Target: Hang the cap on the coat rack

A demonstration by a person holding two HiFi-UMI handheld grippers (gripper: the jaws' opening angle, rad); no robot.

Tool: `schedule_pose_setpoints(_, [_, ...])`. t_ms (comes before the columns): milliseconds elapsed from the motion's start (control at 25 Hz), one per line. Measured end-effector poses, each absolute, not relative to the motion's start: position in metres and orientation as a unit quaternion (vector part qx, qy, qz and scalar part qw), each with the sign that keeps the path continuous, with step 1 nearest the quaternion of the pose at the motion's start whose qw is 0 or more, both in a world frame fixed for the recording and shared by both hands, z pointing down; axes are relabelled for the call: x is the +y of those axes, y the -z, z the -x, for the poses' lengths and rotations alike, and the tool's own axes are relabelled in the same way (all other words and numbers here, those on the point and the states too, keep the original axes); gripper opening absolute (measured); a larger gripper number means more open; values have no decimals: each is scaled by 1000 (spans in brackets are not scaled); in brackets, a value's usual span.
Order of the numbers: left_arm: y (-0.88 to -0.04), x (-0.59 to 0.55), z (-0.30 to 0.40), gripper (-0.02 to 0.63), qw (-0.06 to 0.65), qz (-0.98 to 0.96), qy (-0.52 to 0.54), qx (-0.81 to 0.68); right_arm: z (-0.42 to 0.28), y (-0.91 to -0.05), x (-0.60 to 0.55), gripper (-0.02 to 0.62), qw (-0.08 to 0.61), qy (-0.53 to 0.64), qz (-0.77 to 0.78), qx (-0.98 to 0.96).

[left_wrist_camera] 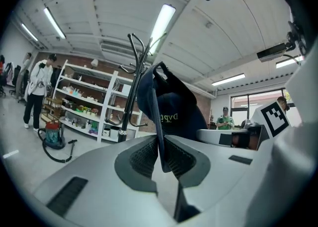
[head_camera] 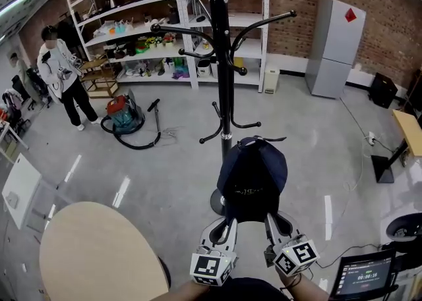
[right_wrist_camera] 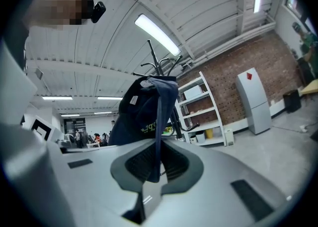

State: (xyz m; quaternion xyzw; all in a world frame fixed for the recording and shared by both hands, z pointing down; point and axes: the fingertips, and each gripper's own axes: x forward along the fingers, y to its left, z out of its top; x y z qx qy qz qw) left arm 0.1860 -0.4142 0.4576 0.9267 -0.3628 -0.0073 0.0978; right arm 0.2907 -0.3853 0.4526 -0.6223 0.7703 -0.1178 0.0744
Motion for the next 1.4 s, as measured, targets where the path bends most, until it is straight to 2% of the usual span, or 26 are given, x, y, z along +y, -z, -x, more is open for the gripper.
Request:
schedule_pose_setpoints(640, [-405,-485,-200,32,73,-937,54,-338,-303,-399,-451,23,85,63,637,764])
schedule_pose_setpoints(1400, [-384,-581,-239,32,34,-895,53,-441,-348,-385,-572,21,124,62,541,829])
